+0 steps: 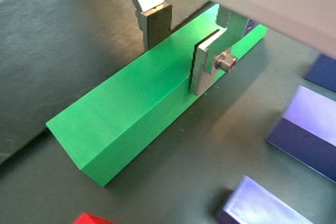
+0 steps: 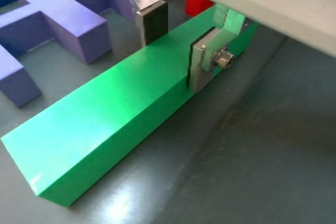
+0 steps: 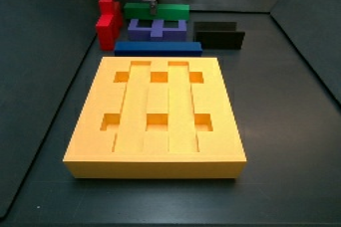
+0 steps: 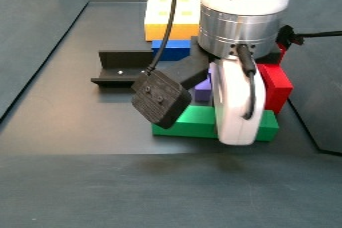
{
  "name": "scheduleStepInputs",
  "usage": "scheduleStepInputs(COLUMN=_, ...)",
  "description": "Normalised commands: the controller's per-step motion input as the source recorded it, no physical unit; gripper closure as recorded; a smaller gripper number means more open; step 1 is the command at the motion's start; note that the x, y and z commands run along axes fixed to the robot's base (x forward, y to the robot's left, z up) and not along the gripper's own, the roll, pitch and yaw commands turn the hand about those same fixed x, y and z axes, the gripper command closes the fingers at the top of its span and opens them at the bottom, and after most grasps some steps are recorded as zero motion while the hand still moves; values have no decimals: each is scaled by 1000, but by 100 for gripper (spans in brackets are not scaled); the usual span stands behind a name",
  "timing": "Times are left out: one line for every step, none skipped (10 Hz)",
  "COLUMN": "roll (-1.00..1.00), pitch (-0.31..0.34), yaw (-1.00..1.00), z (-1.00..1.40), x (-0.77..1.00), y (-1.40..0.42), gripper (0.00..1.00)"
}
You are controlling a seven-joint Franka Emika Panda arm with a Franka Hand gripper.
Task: Pick up the green object. Move up. Move to above the board. Insert the green object.
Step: Pick up the green object, then move up, then move to above the board.
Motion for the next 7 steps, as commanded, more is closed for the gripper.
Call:
scheduleStepInputs(roll=0, pitch=0, yaw=0, z=0, x=0, y=0, gripper=100)
scheduleStepInputs(roll=0, pitch=0, yaw=0, z=833, x=0, y=0, gripper=100)
scheduleStepInputs(roll=-5, pitch=7, yaw=-7, z=815, x=0, y=-24, gripper=100)
scheduleStepInputs(roll=32, pitch=54, yaw=-2, z=437, x=-32, y=-23, gripper=100)
scheduleStepInputs(roll=50, pitch=55, yaw=4, z=252, x=-9, y=-23, gripper=100)
scheduleStepInputs(roll=0, pitch=0, yaw=0, z=1400, x=0, y=0, gripper=100)
scheduleStepInputs(roll=-43, pitch=6, yaw=-1, z=1400, x=-16, y=-3, gripper=100)
